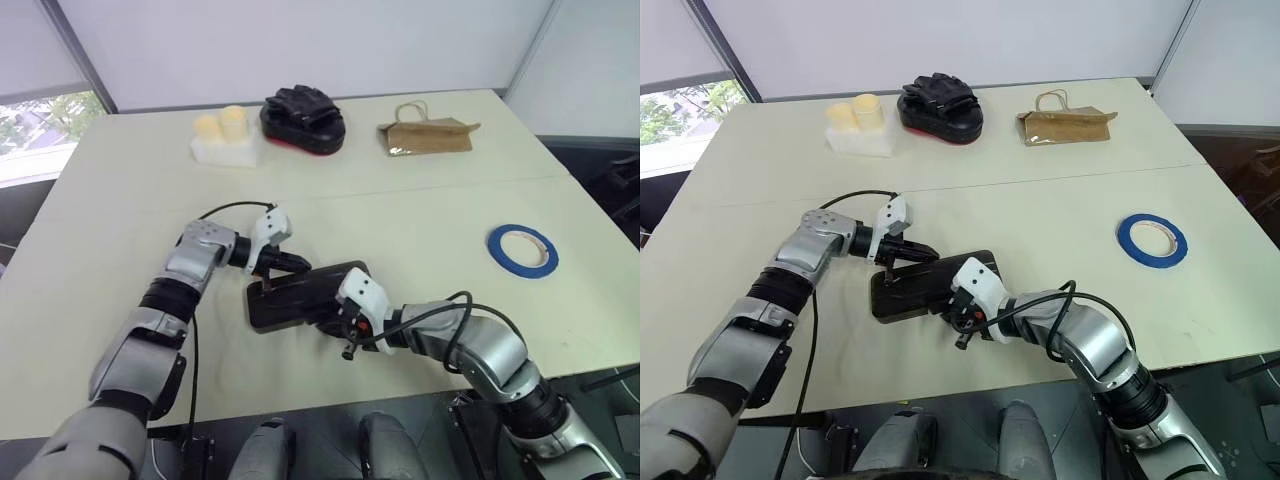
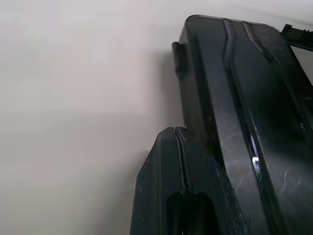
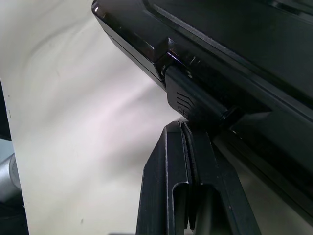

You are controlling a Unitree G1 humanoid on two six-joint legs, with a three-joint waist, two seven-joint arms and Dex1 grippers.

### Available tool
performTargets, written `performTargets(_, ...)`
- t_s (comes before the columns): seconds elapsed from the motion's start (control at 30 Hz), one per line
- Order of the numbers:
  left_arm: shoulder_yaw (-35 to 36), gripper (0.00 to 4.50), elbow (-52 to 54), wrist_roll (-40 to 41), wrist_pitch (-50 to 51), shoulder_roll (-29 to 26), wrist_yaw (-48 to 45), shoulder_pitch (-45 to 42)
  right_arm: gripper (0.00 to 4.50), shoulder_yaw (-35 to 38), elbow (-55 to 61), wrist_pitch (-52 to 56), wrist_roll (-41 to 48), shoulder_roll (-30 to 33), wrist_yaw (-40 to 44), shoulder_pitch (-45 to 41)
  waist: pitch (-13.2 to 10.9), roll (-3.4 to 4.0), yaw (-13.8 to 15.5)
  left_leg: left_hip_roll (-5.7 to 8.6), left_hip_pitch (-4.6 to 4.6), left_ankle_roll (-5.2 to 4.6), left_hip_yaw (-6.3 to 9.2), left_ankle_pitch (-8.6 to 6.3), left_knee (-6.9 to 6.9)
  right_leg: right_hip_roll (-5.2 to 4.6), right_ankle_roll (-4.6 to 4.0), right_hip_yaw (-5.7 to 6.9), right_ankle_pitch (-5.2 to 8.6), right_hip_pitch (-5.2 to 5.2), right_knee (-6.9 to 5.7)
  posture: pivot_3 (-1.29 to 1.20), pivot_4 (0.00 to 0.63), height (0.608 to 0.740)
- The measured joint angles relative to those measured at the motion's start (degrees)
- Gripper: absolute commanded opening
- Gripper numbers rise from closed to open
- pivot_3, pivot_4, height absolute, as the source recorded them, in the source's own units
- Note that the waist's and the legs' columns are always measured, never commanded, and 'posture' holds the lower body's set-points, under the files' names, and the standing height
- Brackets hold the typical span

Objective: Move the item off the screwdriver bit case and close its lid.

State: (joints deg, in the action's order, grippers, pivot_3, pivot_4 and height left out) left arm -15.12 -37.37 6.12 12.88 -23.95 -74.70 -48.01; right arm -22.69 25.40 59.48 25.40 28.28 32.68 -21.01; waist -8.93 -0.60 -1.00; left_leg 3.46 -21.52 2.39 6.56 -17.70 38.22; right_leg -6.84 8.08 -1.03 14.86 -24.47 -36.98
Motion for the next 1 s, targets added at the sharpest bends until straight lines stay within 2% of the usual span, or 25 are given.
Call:
performTargets(0.37, 0.26, 0.0, 4.68, -2.04, -0.94, 0.24, 0.16, 2.5, 0.01, -1.05, -0.55, 0.25, -1.23, -2.24, -0.7, 0.01, 0.0, 0.0, -0.09, -0.01, 0.04, 0.0, 0.02, 0.0, -0.03, 0.0, 0.0, 0.0, 0.0, 0.0, -0.01, 0.0, 0.15, 0.74)
performTargets(1.0, 0.98, 0.0, 10.98, -4.39, -0.82, -2.69, 0.5, 6.11, 0.01, -2.71, -3.27, 0.11, -2.93, -4.4, -0.71, -2.33, 0.12, 0.0, -0.54, -0.11, 0.2, -0.24, 0.04, -0.14, -0.07, 0.09, 0.0, -0.03, 0.0, 0.03, -0.08, 0.0, 0.15, 0.74)
